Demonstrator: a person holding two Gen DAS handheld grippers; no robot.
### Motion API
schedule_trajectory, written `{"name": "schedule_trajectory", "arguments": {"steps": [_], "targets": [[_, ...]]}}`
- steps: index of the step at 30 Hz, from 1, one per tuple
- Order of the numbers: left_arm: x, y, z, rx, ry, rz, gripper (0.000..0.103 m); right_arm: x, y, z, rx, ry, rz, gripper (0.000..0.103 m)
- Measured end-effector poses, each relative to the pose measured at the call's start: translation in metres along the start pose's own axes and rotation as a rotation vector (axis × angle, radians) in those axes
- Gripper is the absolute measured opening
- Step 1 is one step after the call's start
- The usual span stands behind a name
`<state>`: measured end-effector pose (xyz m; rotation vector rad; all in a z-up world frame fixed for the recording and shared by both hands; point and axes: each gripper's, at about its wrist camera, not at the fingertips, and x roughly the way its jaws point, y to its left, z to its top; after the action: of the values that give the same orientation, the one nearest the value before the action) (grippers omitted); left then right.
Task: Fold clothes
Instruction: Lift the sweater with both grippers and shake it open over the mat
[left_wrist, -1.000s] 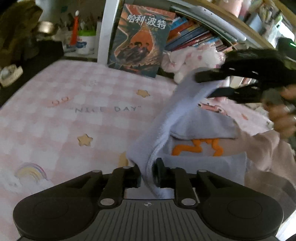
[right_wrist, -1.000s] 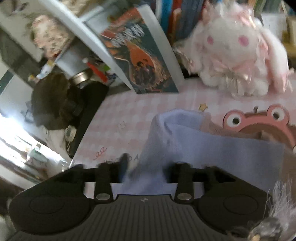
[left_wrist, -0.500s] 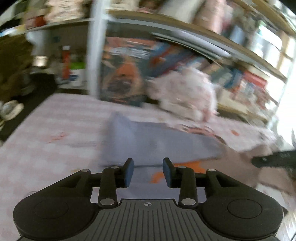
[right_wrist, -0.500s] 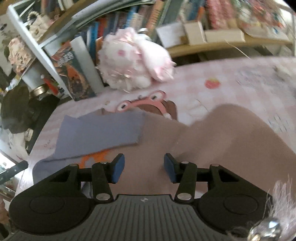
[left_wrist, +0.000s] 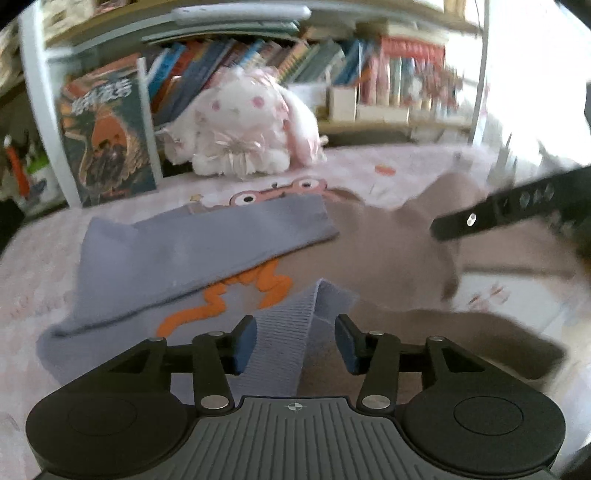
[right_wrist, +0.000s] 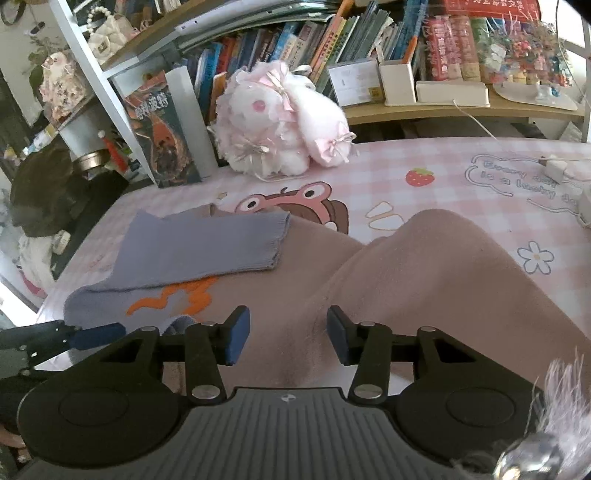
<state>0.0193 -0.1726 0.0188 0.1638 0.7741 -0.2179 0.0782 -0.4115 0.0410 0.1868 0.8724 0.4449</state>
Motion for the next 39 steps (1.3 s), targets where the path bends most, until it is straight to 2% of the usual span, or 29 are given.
{"name": "schedule_trajectory", "arguments": {"steps": [2,3,4,5,6,8,10,12,14,17,21,22,24,25,27,28,30,31,34,36,38,39], "targets": [[0.012,-0.008,0.001,0.055,0.024,0.026,0.047,0.008,-0.002,0.001,0.0,0.026,-0.01,0.044],[0.017,-0.011,0.001,0.079,0.032,0.026,0.043,0.013,-0.003,0.001,0.001,0.042,-0.015,0.044],[0.02,-0.012,0.0,0.092,0.04,0.02,0.011,0.019,-0.003,0.002,0.001,0.056,-0.021,0.044],[0.019,-0.01,0.0,0.088,0.052,0.014,0.0,0.025,-0.004,0.002,0.002,0.071,-0.028,0.044],[0.018,-0.009,0.0,0.082,0.062,0.009,0.0,0.031,-0.004,0.002,0.003,0.086,-0.034,0.043],[-0.011,0.002,-0.001,0.035,-0.001,0.011,0.0,0.041,-0.006,0.004,-0.013,0.099,-0.058,0.025],[-0.047,0.015,-0.004,-0.009,-0.063,0.023,0.0,0.047,-0.01,0.007,-0.031,0.087,-0.082,0.016],[-0.083,0.03,-0.01,-0.055,-0.106,0.037,0.0,0.054,-0.017,0.01,-0.031,0.067,-0.122,0.015],[-0.116,0.045,-0.022,-0.089,-0.107,0.063,0.0,0.062,-0.025,0.013,-0.027,0.049,-0.17,0.012],[-0.142,0.061,-0.051,-0.145,-0.046,0.11,0.0,0.073,-0.037,0.021,-0.034,0.028,-0.206,0.005],[-0.135,0.071,-0.093,-0.2,0.124,0.194,0.0,0.082,-0.049,0.034,-0.002,0.013,-0.242,0.003],[-0.132,0.073,-0.101,-0.212,0.164,0.212,0.006,0.083,-0.051,0.037,0.007,0.012,-0.249,0.003],[-0.129,0.073,-0.103,-0.206,0.178,0.283,0.007,0.08,-0.05,0.036,0.016,0.02,-0.253,0.004],[-0.13,0.071,-0.097,-0.198,0.159,0.295,0.007,0.076,-0.049,0.033,0.022,0.02,-0.238,0.009],[-0.128,0.067,-0.08,-0.189,0.084,0.263,0.009,0.067,-0.047,0.028,0.032,0.02,-0.202,0.017],[-0.127,0.065,-0.071,-0.184,0.046,0.247,0.013,0.061,-0.045,0.023,0.032,0.018,-0.173,0.023],[-0.115,0.056,-0.052,-0.168,-0.007,0.174,0.022,0.052,-0.038,0.014,0.02,0.024,-0.132,0.024],[-0.104,0.048,-0.042,-0.15,-0.016,0.136,0.028,0.047,-0.035,0.009,0.011,0.029,-0.111,0.024],[-0.07,0.017,-0.011,-0.06,-0.03,0.037,0.031,0.034,-0.019,-0.006,-0.04,0.038,-0.085,0.029],[-0.049,-0.003,0.002,0.01,-0.026,0.004,0.037,0.026,-0.009,-0.017,-0.075,0.049,-0.072,0.029],[-0.031,-0.024,0.009,0.088,-0.01,-0.005,0.046,0.019,0.0,-0.028,-0.113,0.064,-0.05,0.029],[-0.024,-0.031,0.01,0.137,0.007,0.004,0.047,0.017,0.004,-0.034,-0.136,0.07,-0.038,0.029]]}}
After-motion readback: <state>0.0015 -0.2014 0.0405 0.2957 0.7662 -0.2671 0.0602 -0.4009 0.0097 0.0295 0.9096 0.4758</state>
